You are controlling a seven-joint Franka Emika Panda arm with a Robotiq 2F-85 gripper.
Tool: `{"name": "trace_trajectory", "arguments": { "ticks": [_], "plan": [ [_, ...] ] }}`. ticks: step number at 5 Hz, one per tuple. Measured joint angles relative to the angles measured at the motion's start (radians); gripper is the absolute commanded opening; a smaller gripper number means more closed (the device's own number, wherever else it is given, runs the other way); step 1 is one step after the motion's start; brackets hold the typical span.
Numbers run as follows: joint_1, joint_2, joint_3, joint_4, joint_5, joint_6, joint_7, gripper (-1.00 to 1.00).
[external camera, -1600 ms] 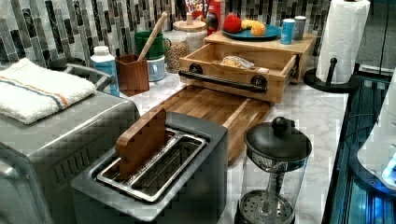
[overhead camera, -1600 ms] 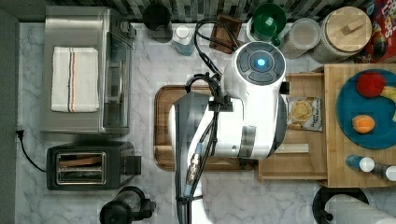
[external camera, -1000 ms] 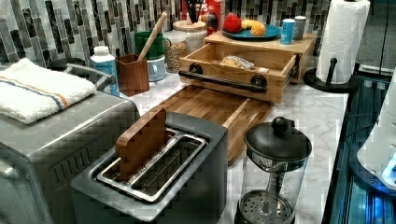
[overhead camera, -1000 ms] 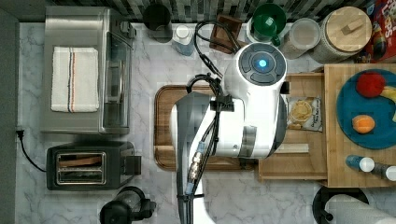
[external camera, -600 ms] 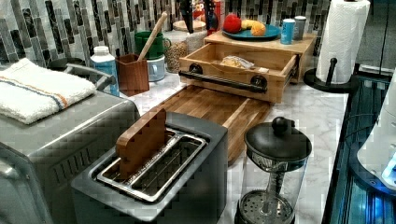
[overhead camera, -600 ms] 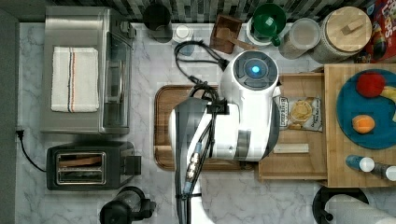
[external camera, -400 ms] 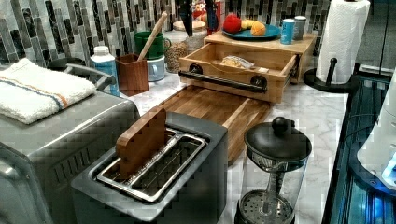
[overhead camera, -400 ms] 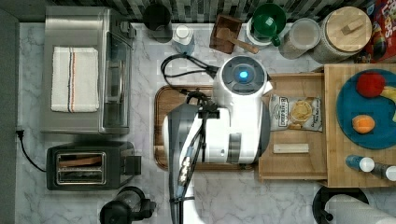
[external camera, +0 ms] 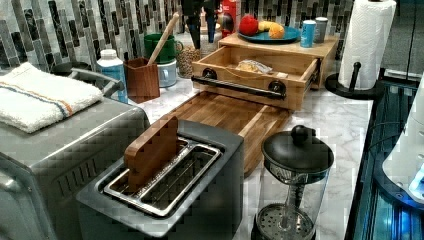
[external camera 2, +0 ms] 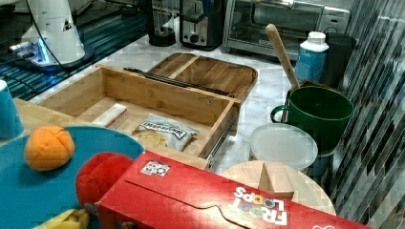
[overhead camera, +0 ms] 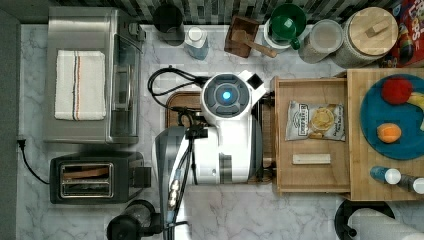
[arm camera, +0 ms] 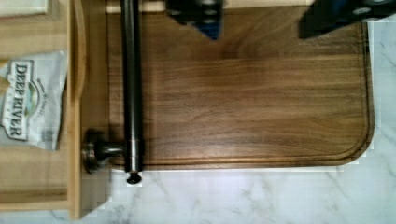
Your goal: Close the drawer.
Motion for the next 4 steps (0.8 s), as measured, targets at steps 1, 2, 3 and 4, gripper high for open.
{"name": "trace_trajectory", "arguments": {
  "ticks": [1,2,3,4],
  "plan": [
    [0.001,0.012,0.018,-0.014,0.000,0.008,-0.023,-1.00],
    [-0.005,0.045,0.027,-0.025,0.002,0.030,-0.035,-1.00],
    [0.001,0.081,0.008,-0.053,0.002,0.105,-0.054,-1.00],
    [-0.006,0.123,-0.004,-0.080,0.001,0.173,-0.071,-1.00]
  ]
}}
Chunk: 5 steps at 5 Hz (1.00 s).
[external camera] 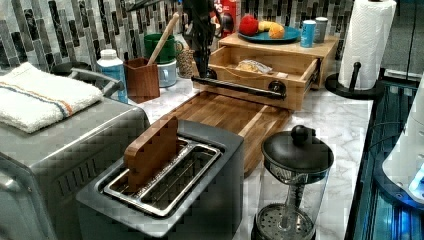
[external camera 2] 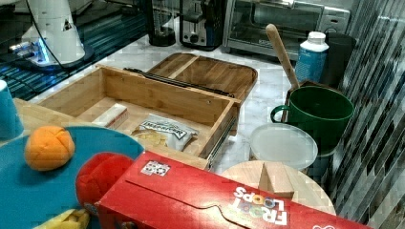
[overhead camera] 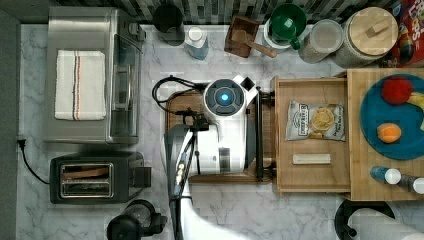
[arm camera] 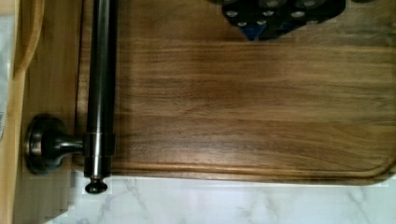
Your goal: Close the drawer.
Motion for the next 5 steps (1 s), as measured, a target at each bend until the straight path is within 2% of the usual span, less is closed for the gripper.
{"name": "trace_trajectory", "arguments": {
  "ticks": [2,3,5],
  "plan": [
    [-0.007,0.073,-0.025,-0.068,-0.006,0.102,-0.069,-1.00],
    [-0.014,0.080,-0.025,-0.119,-0.041,0.128,-0.085,-1.00],
    [-0.034,0.099,-0.037,-0.152,-0.054,0.126,-0.175,-1.00]
  ]
}}
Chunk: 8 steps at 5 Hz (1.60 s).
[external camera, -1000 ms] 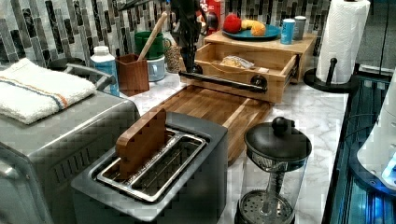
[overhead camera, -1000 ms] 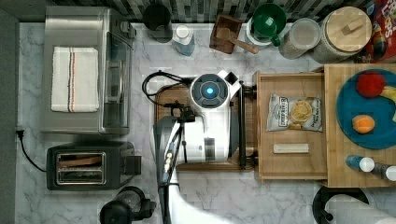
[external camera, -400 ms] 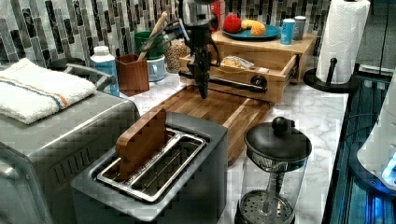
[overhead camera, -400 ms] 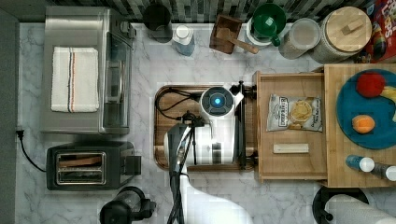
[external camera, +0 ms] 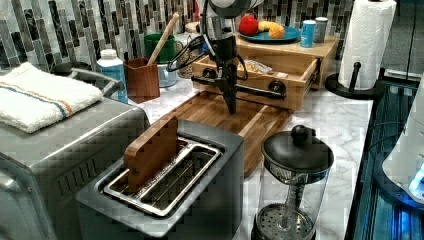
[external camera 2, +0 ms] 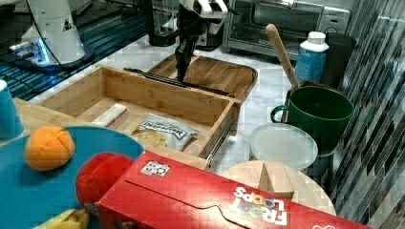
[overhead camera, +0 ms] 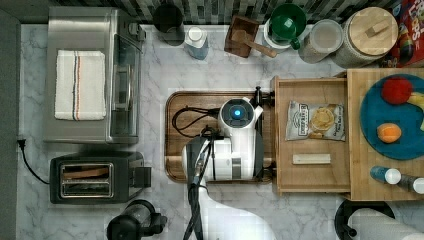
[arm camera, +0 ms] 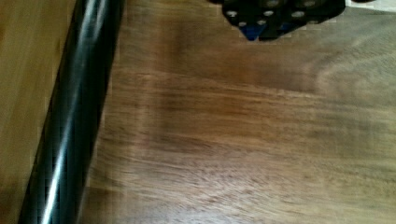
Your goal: Close the drawer.
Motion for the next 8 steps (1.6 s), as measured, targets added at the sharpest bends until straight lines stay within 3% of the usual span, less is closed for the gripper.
{"name": "trace_trajectory", "arguments": {
  "ticks": [2,4,8],
  "plan": [
    [-0.064,0.002,-0.045,0.031,0.003,-0.024,-0.239,-1.00],
    [-0.123,0.023,-0.086,0.094,0.059,-0.040,-0.302,-1.00],
    [-0.246,0.182,-0.135,0.309,0.162,-0.057,-0.664,-1.00]
  ]
}}
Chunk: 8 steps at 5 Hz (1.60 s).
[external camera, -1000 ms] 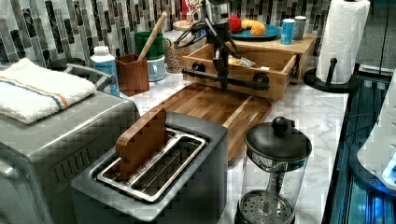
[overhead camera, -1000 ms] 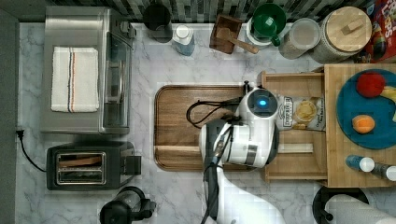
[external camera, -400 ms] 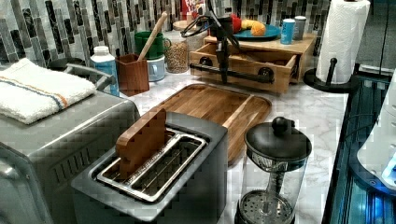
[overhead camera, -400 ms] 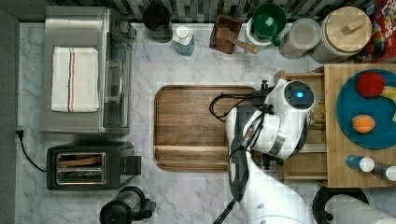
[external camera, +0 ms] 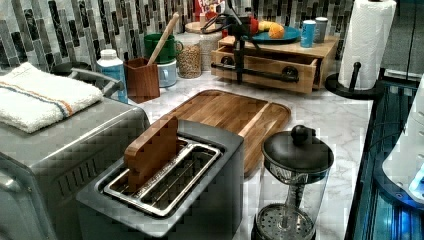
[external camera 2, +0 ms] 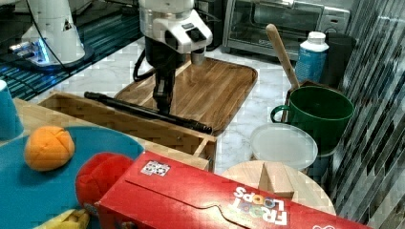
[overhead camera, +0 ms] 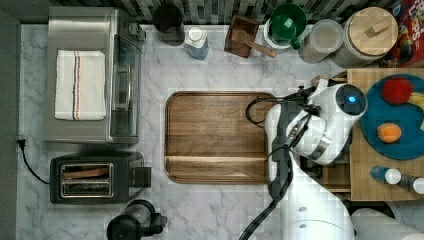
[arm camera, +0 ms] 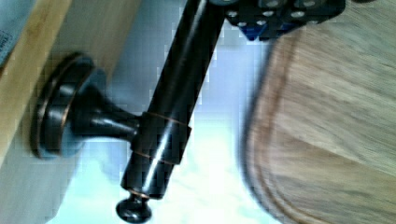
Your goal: Close the drawer.
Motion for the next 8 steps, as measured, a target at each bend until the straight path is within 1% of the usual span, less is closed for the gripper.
{"name": "trace_trajectory", "arguments": {
  "ticks": [1,2,3,8],
  "plan": [
    [-0.024,0.018,-0.032,0.031,-0.029,0.020,-0.023,-1.00],
    [-0.053,0.049,-0.048,0.078,-0.022,0.025,-0.025,-1.00],
    [-0.078,0.058,-0.029,0.096,-0.016,0.012,-0.025,-1.00],
    [-0.081,0.058,-0.026,0.098,-0.018,0.012,-0.025,-1.00]
  ]
}}
